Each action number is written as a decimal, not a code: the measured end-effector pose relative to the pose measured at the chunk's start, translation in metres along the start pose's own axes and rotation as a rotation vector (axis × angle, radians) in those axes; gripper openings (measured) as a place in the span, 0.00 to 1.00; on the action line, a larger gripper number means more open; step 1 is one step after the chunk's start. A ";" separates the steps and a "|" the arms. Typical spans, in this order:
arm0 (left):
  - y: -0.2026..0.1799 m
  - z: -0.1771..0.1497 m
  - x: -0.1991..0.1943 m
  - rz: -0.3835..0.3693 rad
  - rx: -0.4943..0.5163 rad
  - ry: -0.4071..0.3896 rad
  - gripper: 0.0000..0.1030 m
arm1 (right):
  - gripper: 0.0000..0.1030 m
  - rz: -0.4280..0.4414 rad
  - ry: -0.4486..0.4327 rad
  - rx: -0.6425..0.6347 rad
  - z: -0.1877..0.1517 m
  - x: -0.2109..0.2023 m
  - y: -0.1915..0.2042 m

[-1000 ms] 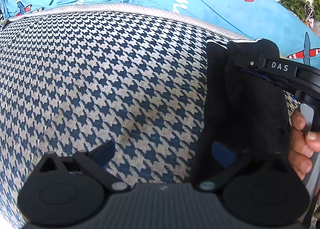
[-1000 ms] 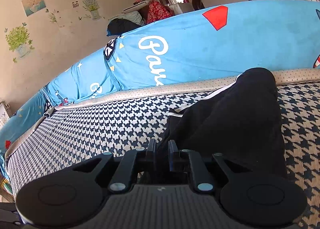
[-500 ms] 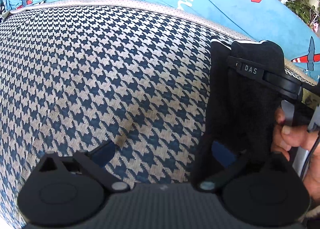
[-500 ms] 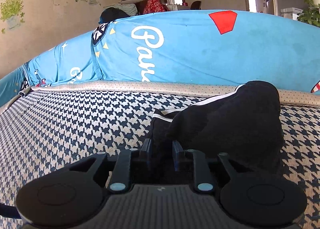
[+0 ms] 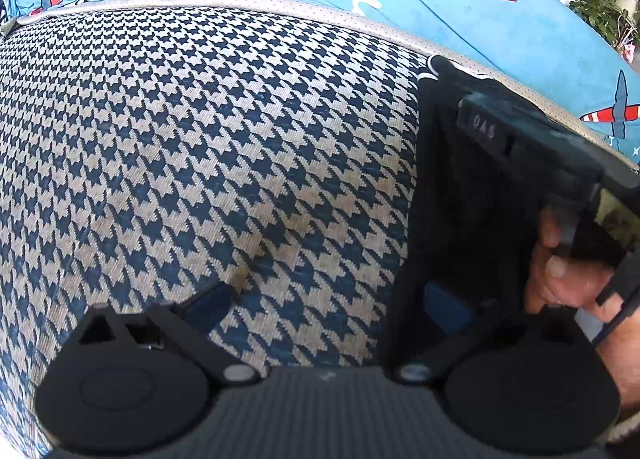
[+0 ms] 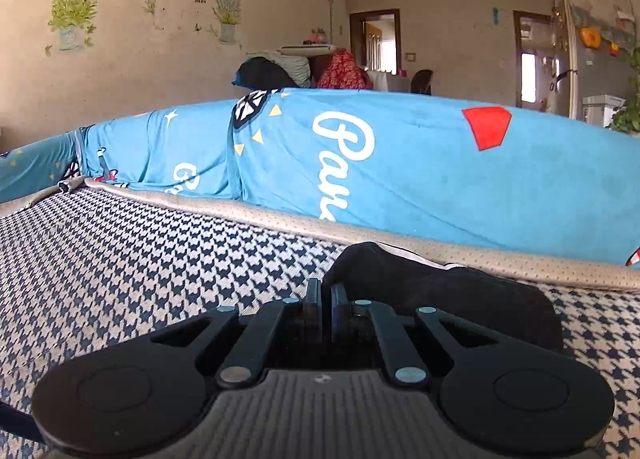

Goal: Fold clothes
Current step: 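Carry the held shirt end over the shirt body with the right tool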

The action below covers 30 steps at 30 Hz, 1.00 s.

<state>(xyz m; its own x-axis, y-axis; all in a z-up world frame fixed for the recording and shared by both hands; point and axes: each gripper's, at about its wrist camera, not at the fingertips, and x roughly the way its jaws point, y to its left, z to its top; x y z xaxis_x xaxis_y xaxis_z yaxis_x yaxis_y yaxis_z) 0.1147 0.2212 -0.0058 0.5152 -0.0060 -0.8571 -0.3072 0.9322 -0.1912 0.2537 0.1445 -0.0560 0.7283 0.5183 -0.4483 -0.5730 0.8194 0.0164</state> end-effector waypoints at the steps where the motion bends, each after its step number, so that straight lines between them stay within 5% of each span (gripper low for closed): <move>1: 0.000 0.000 0.000 0.000 -0.001 0.000 1.00 | 0.07 0.015 0.045 0.007 -0.004 0.007 -0.001; 7: 0.001 0.005 -0.004 -0.014 -0.029 0.000 1.00 | 0.20 0.067 0.036 0.096 0.002 -0.001 -0.015; 16: -0.004 0.008 -0.011 0.015 -0.006 -0.015 1.00 | 0.22 0.070 0.091 0.170 0.013 -0.039 -0.042; 22: 0.000 0.005 -0.009 0.032 -0.009 -0.006 1.00 | 0.32 0.078 0.136 0.212 0.007 -0.071 -0.061; 30: 0.008 0.007 -0.009 0.024 -0.078 -0.005 1.00 | 0.41 0.122 0.188 0.117 -0.010 -0.082 -0.053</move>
<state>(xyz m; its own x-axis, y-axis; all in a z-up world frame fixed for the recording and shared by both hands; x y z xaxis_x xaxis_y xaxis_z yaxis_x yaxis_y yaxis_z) 0.1132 0.2316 0.0036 0.5106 0.0180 -0.8596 -0.3810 0.9010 -0.2074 0.2208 0.0564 -0.0289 0.5676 0.5692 -0.5948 -0.5969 0.7821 0.1789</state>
